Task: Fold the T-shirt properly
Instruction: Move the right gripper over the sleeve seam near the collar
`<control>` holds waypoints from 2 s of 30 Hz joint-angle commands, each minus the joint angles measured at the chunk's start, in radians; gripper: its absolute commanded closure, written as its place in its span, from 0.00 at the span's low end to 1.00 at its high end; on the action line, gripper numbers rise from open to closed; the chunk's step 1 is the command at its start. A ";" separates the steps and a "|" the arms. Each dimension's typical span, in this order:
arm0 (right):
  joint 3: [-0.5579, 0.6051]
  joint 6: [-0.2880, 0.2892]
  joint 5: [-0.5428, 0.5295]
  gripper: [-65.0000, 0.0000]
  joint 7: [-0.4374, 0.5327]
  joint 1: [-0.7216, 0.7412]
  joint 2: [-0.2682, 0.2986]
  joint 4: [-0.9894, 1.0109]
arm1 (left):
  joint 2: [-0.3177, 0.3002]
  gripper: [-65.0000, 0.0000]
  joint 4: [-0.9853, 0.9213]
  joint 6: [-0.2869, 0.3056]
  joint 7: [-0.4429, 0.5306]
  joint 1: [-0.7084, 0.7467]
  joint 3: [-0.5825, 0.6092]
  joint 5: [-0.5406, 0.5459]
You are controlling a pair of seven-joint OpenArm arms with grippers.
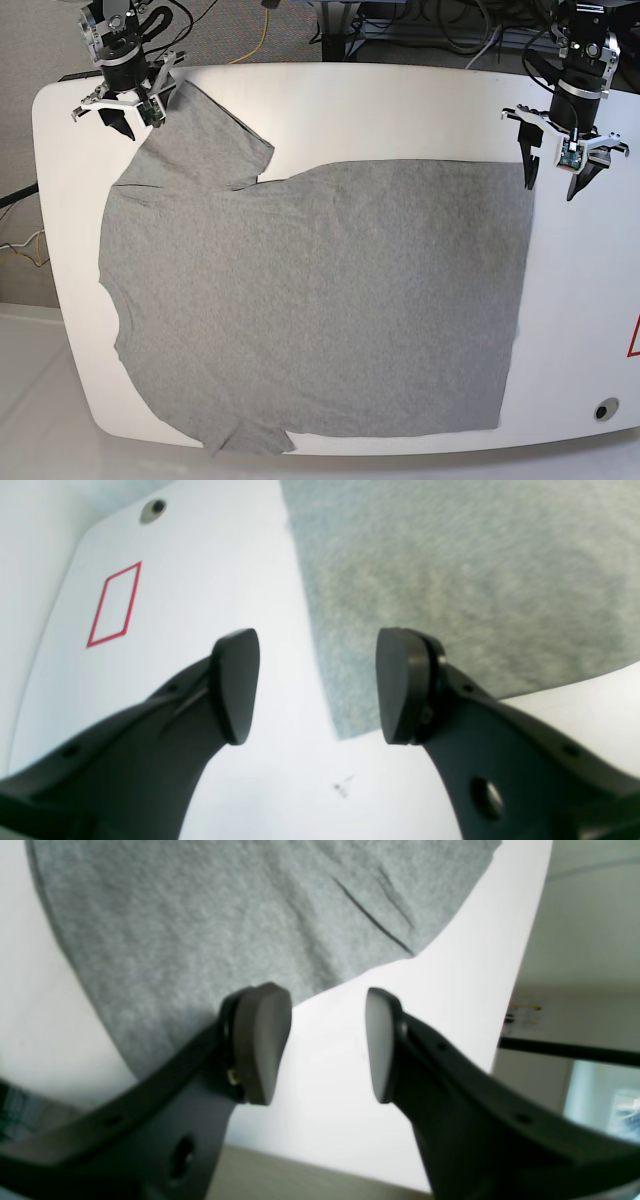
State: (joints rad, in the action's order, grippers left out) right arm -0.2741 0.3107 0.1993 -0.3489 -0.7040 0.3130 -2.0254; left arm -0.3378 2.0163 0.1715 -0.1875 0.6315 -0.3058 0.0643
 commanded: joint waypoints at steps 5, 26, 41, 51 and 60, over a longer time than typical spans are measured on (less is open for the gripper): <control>0.002 0.002 -0.141 0.57 0.029 0.017 0.012 -0.014 | -0.010 0.46 0.008 -0.007 0.029 0.007 -0.002 0.000; 0.186 0.026 -0.011 0.55 -0.055 0.103 0.076 -0.006 | 0.020 0.46 0.033 0.017 -0.003 0.027 -0.030 0.019; 0.178 0.033 -0.011 0.55 -0.066 0.101 0.061 -0.008 | 0.009 0.46 0.017 0.015 -0.019 0.017 -0.008 0.012; 0.157 0.035 -0.024 0.54 -0.084 0.111 0.060 -0.004 | 0.006 0.46 0.008 0.004 -0.020 0.007 -0.004 0.013; 0.157 0.036 -0.023 0.54 -0.087 0.109 0.061 -0.012 | 0.010 0.47 -0.006 0.001 -0.042 -0.009 -0.006 0.016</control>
State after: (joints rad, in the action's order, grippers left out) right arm -0.1150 0.3489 0.1795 -0.4545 -0.5880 0.3634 -2.0144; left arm -0.3210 2.0022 0.1806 -0.2401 0.6277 -0.3038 0.0734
